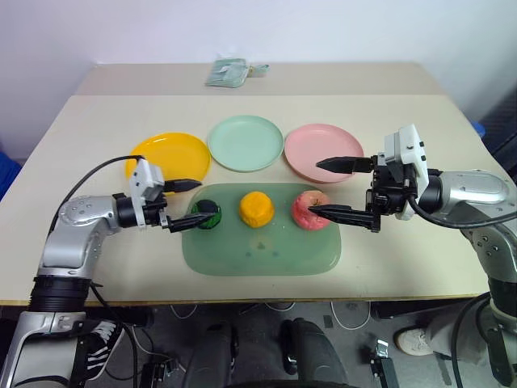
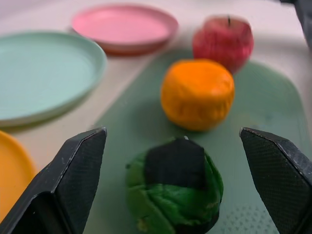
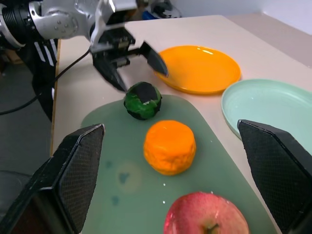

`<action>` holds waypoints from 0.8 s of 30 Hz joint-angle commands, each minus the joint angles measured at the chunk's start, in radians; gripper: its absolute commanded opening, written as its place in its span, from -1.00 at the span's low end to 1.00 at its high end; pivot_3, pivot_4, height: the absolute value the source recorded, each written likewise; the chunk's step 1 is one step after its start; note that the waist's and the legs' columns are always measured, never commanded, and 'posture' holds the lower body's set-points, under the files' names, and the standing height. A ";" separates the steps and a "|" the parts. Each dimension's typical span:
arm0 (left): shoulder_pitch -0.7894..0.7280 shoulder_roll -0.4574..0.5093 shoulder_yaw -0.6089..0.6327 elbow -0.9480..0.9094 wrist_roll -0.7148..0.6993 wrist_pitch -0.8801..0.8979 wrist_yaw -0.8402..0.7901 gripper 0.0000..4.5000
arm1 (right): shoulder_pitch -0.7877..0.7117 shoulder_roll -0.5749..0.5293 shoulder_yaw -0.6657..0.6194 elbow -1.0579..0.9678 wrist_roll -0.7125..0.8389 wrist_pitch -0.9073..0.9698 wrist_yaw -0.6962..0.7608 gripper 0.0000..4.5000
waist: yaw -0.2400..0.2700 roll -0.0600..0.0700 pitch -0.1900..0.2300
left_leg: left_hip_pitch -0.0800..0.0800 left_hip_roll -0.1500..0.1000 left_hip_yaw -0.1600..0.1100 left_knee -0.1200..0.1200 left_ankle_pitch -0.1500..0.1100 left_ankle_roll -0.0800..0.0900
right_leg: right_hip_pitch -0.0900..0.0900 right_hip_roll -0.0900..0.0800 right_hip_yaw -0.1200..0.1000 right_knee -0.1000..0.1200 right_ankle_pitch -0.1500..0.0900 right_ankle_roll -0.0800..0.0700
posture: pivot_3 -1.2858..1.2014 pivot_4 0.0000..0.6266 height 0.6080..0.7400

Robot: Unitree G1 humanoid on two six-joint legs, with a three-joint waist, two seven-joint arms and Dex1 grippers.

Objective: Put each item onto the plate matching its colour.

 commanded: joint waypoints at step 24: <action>-0.012 -0.046 -0.047 0.055 0.071 -0.075 0.023 0.23 | -0.007 -0.023 -0.060 -0.052 0.026 0.000 -0.028 1.00 | 0.003 0.000 0.000 | 0.000 0.000 0.000 0.000 0.000 0.000 | 0.000 0.000 0.000 0.000 0.000 0.000 | 0.03 -0.52 0.94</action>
